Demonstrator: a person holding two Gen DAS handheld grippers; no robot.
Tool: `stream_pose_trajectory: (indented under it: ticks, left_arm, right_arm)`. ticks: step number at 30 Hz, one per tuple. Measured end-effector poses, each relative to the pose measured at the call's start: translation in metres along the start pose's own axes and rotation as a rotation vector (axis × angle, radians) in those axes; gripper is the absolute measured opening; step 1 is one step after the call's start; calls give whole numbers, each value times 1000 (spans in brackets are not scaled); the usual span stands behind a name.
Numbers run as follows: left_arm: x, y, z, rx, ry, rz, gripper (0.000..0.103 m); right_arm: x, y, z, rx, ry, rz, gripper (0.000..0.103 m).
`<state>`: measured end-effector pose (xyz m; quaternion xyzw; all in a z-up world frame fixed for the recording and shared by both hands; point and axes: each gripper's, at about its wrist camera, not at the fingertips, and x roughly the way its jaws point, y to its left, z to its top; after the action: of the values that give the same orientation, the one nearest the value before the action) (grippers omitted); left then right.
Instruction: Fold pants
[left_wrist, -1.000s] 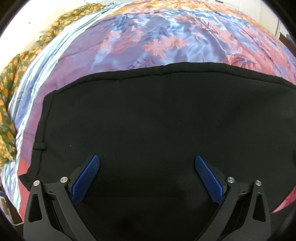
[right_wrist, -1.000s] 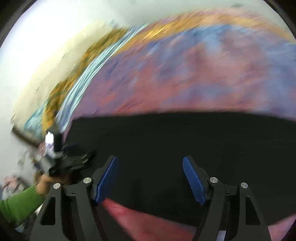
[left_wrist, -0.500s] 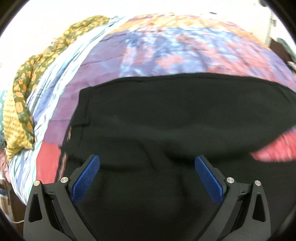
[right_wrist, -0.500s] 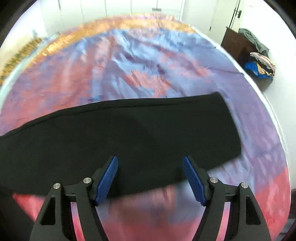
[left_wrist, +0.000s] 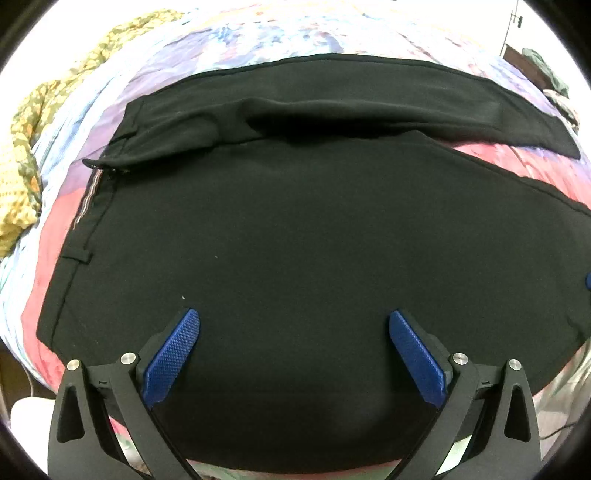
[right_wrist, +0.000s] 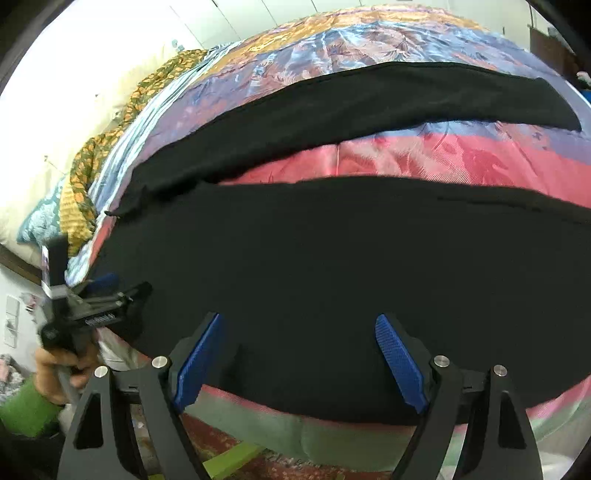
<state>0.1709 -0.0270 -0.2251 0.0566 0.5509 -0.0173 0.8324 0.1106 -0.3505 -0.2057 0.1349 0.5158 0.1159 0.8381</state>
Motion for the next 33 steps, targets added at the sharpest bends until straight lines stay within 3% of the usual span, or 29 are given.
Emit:
stream_pose_trajectory:
  ticks: [5,9,11,13,17,20,22,24,27,30,33]
  left_arm:
    - [8,-1,-1,24,-2,0,103]
    - [10,7,1,-24,37,-6,103]
    - [9,6,1,-30,35,1,103]
    - [7,6,-2,-39,6,1,103]
    - [-4,11,-9,-48,-11,9,102]
    - [-31,18,-14,-68,-39,-55,102]
    - [-43,21,-14,-51,-74,-44,102]
    - [-54,22,-18,-56,-83,-40,102]
    - [-67,28,-29,-89,-106,-85,102]
    - [-72,24,-44,-92,-110,-79,102]
    - [-79,16,-58,-82,-99,-82,102]
  right_arm:
    - [10,-28,19,10,57,14,84]
    - [-10,-69,35,81,100,-141,84]
    - [-25,-74,39,115,65,-175,84]
    - [-40,-67,41,127,-7,-199,84]
    - [-47,-38,26,167,-111,-136,84]
    - [-62,-10,1,238,-169,-69,84]
    - [-72,10,-11,217,-226,-56,90]
    - [-73,27,-22,186,-230,-91,92]
    - [-75,44,-29,178,-195,-53,92]
    - [-85,61,-31,119,-204,-60,92]
    - [-97,75,-30,80,-233,-13,92]
